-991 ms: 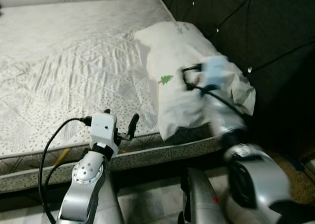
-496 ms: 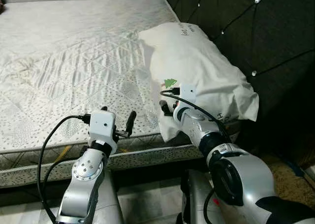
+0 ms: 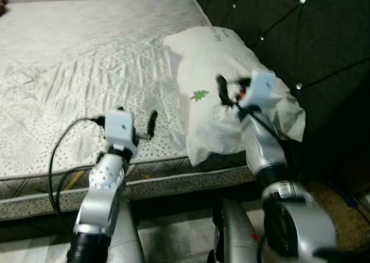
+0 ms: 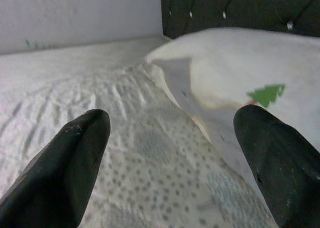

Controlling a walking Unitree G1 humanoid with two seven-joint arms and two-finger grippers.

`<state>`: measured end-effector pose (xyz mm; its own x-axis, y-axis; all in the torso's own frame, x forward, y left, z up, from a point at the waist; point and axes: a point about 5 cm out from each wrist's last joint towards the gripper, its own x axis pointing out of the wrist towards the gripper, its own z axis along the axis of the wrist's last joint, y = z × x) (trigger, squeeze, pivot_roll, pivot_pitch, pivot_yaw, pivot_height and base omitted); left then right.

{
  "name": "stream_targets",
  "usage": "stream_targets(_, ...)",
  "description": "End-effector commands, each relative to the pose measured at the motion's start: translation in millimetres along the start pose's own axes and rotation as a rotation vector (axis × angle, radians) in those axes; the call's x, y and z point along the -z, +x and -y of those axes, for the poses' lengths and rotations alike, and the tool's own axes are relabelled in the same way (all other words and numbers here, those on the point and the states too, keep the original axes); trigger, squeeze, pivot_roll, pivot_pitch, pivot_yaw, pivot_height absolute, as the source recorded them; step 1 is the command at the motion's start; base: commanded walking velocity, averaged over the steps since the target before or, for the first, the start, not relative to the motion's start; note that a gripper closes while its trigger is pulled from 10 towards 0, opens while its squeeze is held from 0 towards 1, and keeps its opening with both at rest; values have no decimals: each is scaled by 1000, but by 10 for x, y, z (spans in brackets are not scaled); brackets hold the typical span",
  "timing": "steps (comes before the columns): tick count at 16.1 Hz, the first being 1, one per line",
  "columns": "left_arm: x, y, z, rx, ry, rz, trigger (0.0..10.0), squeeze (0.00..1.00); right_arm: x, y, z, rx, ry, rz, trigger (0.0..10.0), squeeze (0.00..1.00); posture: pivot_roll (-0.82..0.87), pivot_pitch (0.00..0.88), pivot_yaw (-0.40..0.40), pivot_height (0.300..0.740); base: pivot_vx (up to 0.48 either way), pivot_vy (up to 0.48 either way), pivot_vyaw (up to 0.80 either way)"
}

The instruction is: Clean up the room

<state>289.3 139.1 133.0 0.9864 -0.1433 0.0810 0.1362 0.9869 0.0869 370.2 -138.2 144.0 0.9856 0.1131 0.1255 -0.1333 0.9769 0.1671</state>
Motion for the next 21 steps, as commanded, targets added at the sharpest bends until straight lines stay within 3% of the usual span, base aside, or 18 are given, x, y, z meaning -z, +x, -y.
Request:
stream_targets(1, -50, 45, -55, -34, 17, 27, 10000, 0, -148, 17, -4, -5, -3, 65, 10000, 0, 66, 0, -39, 566, 0, 0, 0)
stream_targets(4, -80, 127, -137, -80, 23, 45, 10000, 0, -131, -60, -4, -1, -25, 79, 10000, 0, 38, 0, -10, 597, 0, 0, 0)
stream_targets(6, -70, 130, -154, -107, 7, 57, 10000, 0, -126, -196, -18, 6, -19, 89, 10000, 0, 34, 0, -1, 623, 0, 0, 0)
stream_targets(10, 65, 12, -228, -199, -20, 31, 10000, 0, -123, -385, -35, 1, -25, 78, 10000, 0, -16, 0, 17, 654, 0, 0, 0)
stream_targets(13, 142, -81, -272, -190, -58, -5, 10000, 0, -189, -596, 16, 17, -65, 74, 10000, 0, -19, 0, 31, 685, 0, 0, 0)
stream_targets(16, 183, -199, -238, -170, -52, -38, 10000, 0, -70, -776, 38, 45, -68, 14, 10000, 0, -15, 0, 26, 720, 0, 0, 0)
stream_targets(19, 167, -215, -200, -170, -43, -38, 10000, 0, -70, -811, 27, 61, -60, -10, 10000, 0, -13, 0, 22, 740, 0, 0, 0)
stream_targets(21, 206, -240, -207, -221, -32, -95, 10000, 0, -99, -821, 44, 79, -88, -15, 10000, 0, -19, 0, 31, 740, 0, 0, 0)
